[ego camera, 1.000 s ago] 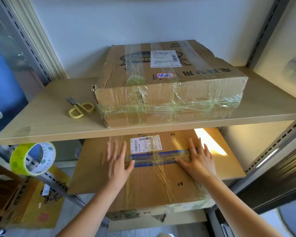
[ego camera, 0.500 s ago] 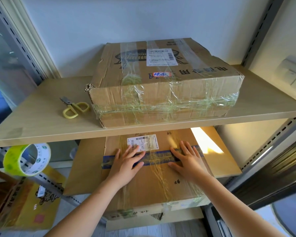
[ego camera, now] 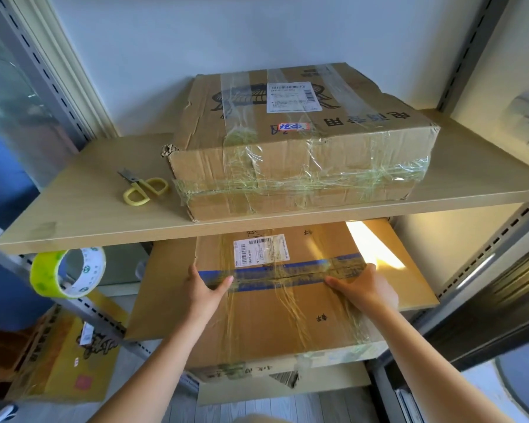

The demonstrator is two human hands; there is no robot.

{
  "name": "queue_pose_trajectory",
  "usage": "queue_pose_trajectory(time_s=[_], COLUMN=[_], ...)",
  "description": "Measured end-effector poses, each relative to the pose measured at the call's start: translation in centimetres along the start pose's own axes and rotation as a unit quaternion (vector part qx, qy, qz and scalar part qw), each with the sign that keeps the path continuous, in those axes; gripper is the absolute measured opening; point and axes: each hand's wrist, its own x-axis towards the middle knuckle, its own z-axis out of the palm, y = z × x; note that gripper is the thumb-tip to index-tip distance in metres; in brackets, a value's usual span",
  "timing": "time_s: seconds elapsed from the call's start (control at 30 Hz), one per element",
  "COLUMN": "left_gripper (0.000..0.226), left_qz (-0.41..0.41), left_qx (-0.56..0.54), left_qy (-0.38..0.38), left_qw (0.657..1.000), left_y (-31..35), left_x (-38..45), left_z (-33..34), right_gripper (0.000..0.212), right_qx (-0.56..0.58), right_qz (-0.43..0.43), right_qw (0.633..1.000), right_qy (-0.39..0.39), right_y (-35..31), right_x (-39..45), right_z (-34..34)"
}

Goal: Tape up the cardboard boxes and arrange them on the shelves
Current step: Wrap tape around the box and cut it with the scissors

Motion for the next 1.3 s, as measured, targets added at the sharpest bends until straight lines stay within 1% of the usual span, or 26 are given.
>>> queue_pose_trajectory(time_s=[0.07,0.13,0.2,0.23,0.27,0.33,0.37,0.4,0.47,0.53,0.6,0.67,0.7,0.8,0.87,0.93,0.97,1.0,1.03,1.07,1.1,1.13,1.17,1.2,1.23,1.3], left_gripper=[0.102,0.100,0.093,0.087,0.076,0.045,0.037,0.037,0.045,0.053,0.054,0.047,0.046,0.053,0.063,0.083,0.095,0.106,0.118,0.127,0.132,0.133,0.130,0.124,0.114,0.096], left_qz=[-0.033,-0.105,-0.158,-0.170,-0.172,-0.150,-0.140,-0.132,-0.118,-0.108,-0.107,-0.100,-0.097,-0.091,-0.085,-0.088,-0.084,-0.072,-0.041,0.008,0.074,0.144,0.206,0.246,0.271,0.323], left_qx=[-0.054,-0.112,-0.141,-0.144,-0.146,-0.155,-0.169,-0.179,-0.182,-0.187,-0.188,-0.193,-0.200,-0.182,-0.166,-0.127,-0.106,-0.085,-0.067,-0.039,0.006,0.065,0.119,0.161,0.184,0.203], left_qy=[-0.036,-0.088,-0.156,-0.178,-0.183,-0.173,-0.167,-0.167,-0.170,-0.186,-0.193,-0.189,-0.180,-0.161,-0.156,-0.148,-0.151,-0.164,-0.182,-0.204,-0.218,-0.225,-0.223,-0.213,-0.195,-0.143], left_qw=[0.997,0.984,0.965,0.958,0.957,0.961,0.961,0.961,0.961,0.959,0.957,0.958,0.958,0.966,0.970,0.977,0.979,0.980,0.980,0.978,0.973,0.961,0.946,0.932,0.925,0.913], left_y=[-0.4,-0.9,-1.7,-2.0,-2.3,-1.9,-1.7,-1.5,-2.0,-2.8,-3.8,-4.1,-4.2,-4.4,-4.2,-3.8,-3.7,-3.6,-3.7,-4.1,-4.7,-5.2,-6.0,-6.8,-7.4,-8.7], left_x=[0.2,0.1,-0.9,-1.5,-1.8,-2.3,-2.4,-2.5,-2.5,-2.5,-2.3,-2.2,-2.2,-2.0,-1.9,-2.1,-2.3,-2.9,-3.7,-4.6,-5.6,-6.6,-7.2,-7.3,-7.3,-6.9], left_z=[-1.1,-2.4,-3.1,-3.1,-2.8,-2.6,-2.5,-2.5,-2.7,-3.0,-3.3,-3.6,-3.6,-3.7,-4.1,-4.6,-4.8,-5.0,-5.1,-5.2,-5.4,-5.6,-5.8,-6.0,-6.2,-6.2], right_gripper=[0.101,0.115,0.118,0.119,0.122,0.120,0.114,0.110,0.117,0.127,0.130,0.126,0.120,0.097,0.093,0.094,0.095,0.098,0.100,0.101,0.099,0.099,0.101,0.105,0.108,0.106], right_qx=[0.078,0.143,0.143,0.141,0.142,0.144,0.140,0.138,0.149,0.142,0.142,0.145,0.149,0.110,0.081,0.065,0.020,-0.064,-0.162,-0.235,-0.269,-0.280,-0.289,-0.305,-0.316,-0.310], right_qz=[-0.036,-0.069,-0.051,-0.041,-0.038,-0.041,-0.046,-0.047,-0.051,-0.056,-0.056,-0.055,-0.057,-0.073,-0.082,-0.087,-0.099,-0.123,-0.167,-0.235,-0.307,-0.367,-0.413,-0.441,-0.454,-0.462], right_qw=[0.994,0.978,0.968,0.966,0.967,0.971,0.974,0.976,0.976,0.975,0.973,0.974,0.976,0.988,0.992,0.992,0.993,0.989,0.972,0.943,0.912,0.884,0.856,0.833,0.823,0.827], right_qy=[-0.061,-0.138,-0.201,-0.211,-0.209,-0.187,-0.172,-0.160,-0.147,-0.159,-0.176,-0.165,-0.148,-0.078,-0.059,-0.069,-0.062,-0.042,-0.015,-0.003,-0.028,-0.072,-0.111,-0.136,-0.133,-0.080], right_y=[1.0,1.9,1.7,1.9,1.9,1.7,1.5,1.3,0.8,0.2,-0.1,-0.1,-0.1,-0.8,-1.0,-1.8,-2.1,-2.5,-3.1,-3.7,-4.5,-5.2,-5.8,-6.0,-6.1,-5.9], right_x=[1.4,2.7,2.4,2.3,2.3,2.4,2.3,2.1,1.6,1.2,1.0,0.7,0.5,-0.5,-1.0,-1.8,-2.2,-2.9,-4.0,-5.6,-7.4,-9.3,-11.0,-12.1,-12.8,-12.9], right_z=[0.2,-0.3,-1.6,-1.8,-1.8,-1.7,-1.5,-1.4,-1.5,-1.7,-1.6,-1.1,-0.8,0.0,0.0,-0.3,-0.3,-0.2,0.1,0.6,1.4,2.4,3.9,5.5,6.9,8.7])
